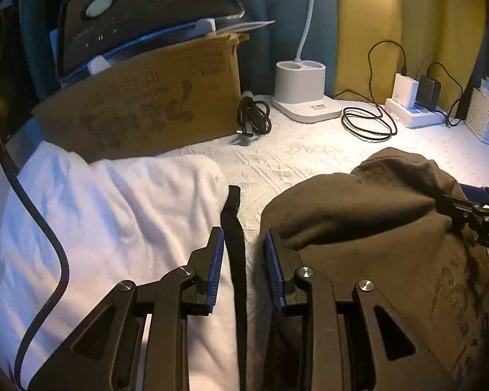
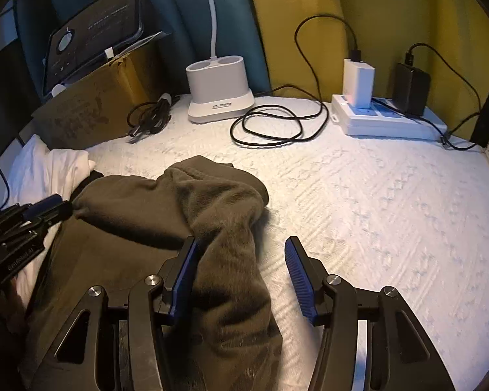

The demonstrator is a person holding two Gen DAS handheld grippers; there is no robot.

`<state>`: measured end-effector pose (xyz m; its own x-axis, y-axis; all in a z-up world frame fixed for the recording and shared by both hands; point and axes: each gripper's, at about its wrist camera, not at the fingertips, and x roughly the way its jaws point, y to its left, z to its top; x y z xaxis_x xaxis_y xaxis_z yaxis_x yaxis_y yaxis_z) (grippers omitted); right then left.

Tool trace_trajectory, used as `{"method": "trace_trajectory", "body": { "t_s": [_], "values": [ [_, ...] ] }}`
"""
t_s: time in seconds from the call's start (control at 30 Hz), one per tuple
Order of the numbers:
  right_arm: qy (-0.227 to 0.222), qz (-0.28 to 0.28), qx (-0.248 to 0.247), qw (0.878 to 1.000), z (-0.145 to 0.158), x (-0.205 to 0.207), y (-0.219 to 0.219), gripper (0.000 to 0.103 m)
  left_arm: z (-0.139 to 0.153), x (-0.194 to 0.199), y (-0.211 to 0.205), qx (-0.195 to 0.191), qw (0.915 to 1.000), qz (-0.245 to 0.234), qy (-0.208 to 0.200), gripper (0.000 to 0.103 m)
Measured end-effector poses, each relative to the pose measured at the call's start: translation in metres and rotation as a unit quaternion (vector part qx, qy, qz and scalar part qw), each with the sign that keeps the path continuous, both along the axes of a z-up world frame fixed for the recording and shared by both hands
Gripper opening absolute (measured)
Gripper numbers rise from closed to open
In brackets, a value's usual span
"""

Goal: Fold small clothes

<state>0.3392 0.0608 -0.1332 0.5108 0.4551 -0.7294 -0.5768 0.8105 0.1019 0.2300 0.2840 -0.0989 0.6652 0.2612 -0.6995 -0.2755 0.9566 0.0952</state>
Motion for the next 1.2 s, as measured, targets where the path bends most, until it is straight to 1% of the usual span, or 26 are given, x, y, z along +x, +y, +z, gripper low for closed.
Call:
{"method": "trace_trajectory", "body": {
  "t_s": [0.1,0.2,0.3,0.33,0.37,0.43,0.67,0.93,0.97,1.0,1.07,1.2],
  "values": [
    [-0.006,-0.006,-0.004,1.0,0.003,-0.006,-0.005,0.056,0.004,-0.006,-0.002,0.001,1.0,-0.007,-0.004,0.028],
    [-0.01,-0.015,-0.004,1.0,0.007,-0.012,-0.011,0.056,0.009,-0.016,-0.005,-0.012,0.9998,-0.014,-0.011,0.028],
    [-0.016,-0.021,0.003,1.0,0.011,-0.019,-0.018,0.056,0.016,-0.027,-0.013,-0.016,0.9993,-0.023,-0.024,0.028],
    [-0.018,-0.025,0.003,1.0,0.012,-0.022,-0.021,0.06,0.019,-0.031,-0.016,-0.019,0.999,-0.028,-0.03,0.028],
    [-0.021,-0.03,0.003,0.999,0.014,-0.025,-0.024,0.066,0.022,-0.033,-0.02,-0.02,0.9987,-0.031,-0.033,0.028],
    [-0.028,-0.039,0.005,0.999,0.016,-0.031,-0.03,0.069,0.026,-0.036,-0.026,-0.022,0.9983,-0.038,-0.038,0.028],
    [-0.037,-0.055,0.007,0.998,0.022,-0.052,-0.049,0.069,0.032,-0.05,-0.048,-0.024,0.9968,-0.062,-0.045,0.028],
    [-0.044,-0.072,0.012,0.996,0.025,-0.078,-0.078,0.069,0.028,-0.071,-0.072,-0.032,0.9952,-0.082,-0.042,0.03],
    [-0.046,-0.074,0.013,0.996,0.026,-0.081,-0.081,0.069,0.027,-0.073,-0.074,-0.033,0.9951,-0.082,-0.043,0.036],
    [-0.047,-0.076,0.013,0.996,0.027,-0.084,-0.084,0.069,0.028,-0.076,-0.076,-0.036,0.995,-0.081,-0.045,0.047],
    [-0.051,-0.08,0.015,0.995,0.028,-0.092,-0.092,0.069,0.03,-0.083,-0.08,-0.044,0.9943,-0.081,-0.054,0.055],
    [-0.058,-0.088,0.018,0.994,0.031,-0.107,-0.106,0.069,0.034,-0.095,-0.091,-0.043,0.9936,-0.085,-0.061,0.055]
  ]
}}
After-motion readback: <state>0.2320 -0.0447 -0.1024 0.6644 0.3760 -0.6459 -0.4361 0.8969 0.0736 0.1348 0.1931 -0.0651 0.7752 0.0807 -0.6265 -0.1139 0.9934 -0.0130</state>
